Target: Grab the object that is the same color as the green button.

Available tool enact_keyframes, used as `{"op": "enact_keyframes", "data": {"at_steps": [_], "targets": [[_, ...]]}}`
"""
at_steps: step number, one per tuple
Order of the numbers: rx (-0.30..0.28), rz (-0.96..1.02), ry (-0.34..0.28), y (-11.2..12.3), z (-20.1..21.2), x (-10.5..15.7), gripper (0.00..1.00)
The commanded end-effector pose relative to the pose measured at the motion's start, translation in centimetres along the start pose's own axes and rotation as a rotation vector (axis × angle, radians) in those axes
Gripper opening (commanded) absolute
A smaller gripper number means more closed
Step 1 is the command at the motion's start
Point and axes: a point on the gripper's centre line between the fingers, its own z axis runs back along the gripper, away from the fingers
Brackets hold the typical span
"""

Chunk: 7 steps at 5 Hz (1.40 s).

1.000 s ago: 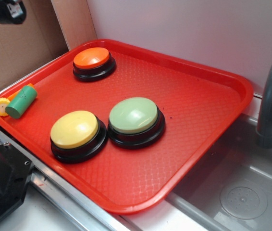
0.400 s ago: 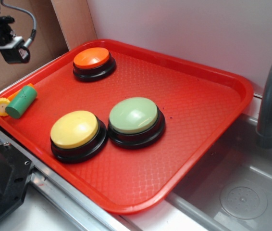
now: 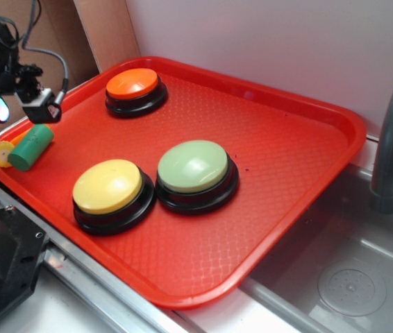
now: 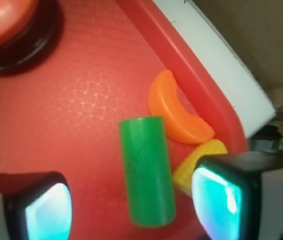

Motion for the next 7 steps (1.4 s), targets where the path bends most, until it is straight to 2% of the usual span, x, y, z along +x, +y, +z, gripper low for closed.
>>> {"op": "enact_keyframes", "data": {"at_steps": [1,2,4,5,7], "targets": [[-0.026,-0.046,-0.018,-0.7,-2.2,0.3,1.00],[-0.055,-0.074,-0.004,-1.4,-3.2,0.0,1.00],[-0.067,-0.106,-0.002,-2.7,-3.5,-0.6,0.98],[-0.077,-0.108,0.002,-2.6,-3.3,-0.7,0.00],[-0.078,-0.095,0.023,-3.5,-0.3,0.7,0.00]]}}
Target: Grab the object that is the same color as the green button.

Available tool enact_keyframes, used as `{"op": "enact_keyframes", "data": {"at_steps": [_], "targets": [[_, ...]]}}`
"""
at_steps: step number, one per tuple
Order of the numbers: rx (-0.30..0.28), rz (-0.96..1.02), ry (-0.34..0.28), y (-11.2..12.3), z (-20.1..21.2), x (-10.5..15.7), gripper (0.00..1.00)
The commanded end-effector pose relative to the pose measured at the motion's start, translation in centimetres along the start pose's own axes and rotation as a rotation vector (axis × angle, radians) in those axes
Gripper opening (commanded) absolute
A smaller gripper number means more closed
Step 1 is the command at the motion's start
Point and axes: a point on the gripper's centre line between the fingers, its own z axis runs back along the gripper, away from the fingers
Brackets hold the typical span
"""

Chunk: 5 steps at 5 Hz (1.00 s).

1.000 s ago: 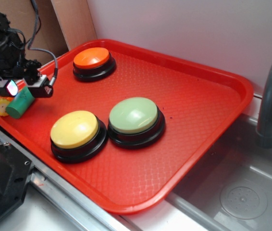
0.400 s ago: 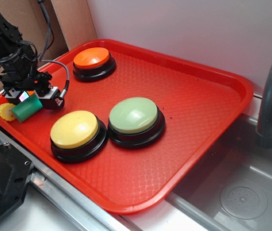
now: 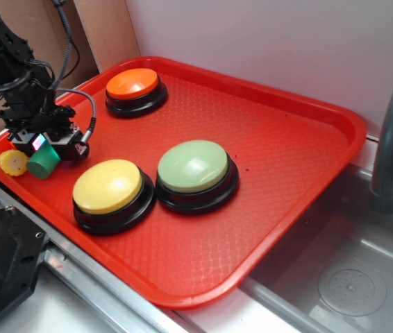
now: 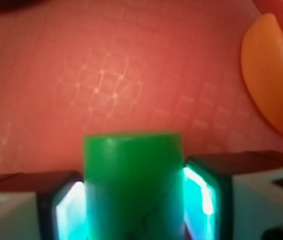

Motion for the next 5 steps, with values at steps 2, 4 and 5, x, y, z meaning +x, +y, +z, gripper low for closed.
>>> {"op": "enact_keyframes", "data": {"at_steps": [2,4,5], "targets": [[0.002,-0.003,0.010,-5.7,10.1,4.9,0.00],[-0.035,-0.109,-0.048,-11.0,15.9,5.7,0.00],[-0.051,-0.156,-0.084,-12.0,16.0,5.3,0.00]]}}
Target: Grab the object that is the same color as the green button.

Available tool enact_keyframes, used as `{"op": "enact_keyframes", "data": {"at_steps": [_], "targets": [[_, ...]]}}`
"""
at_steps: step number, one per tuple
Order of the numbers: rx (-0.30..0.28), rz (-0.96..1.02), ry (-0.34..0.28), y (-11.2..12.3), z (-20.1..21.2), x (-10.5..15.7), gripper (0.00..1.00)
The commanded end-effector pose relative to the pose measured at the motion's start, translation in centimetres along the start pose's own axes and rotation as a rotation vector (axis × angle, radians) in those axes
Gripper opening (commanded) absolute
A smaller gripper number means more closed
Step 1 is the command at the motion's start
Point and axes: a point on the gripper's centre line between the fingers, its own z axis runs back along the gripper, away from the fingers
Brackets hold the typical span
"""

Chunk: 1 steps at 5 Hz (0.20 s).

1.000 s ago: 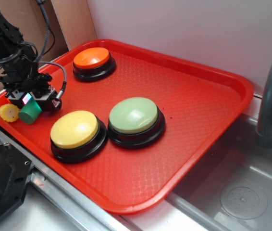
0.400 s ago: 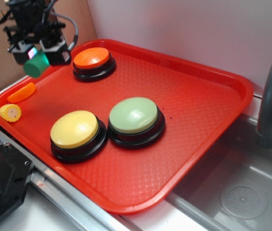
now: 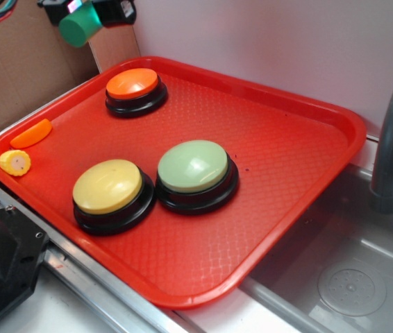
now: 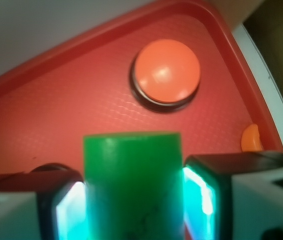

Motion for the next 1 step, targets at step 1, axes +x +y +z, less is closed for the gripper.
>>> {"op": "enact_keyframes", "data": {"at_steps": [1], "targets": [[-0.016,-0.041,-0.078,-0.22,1.43,-0.01,0.00]]}}
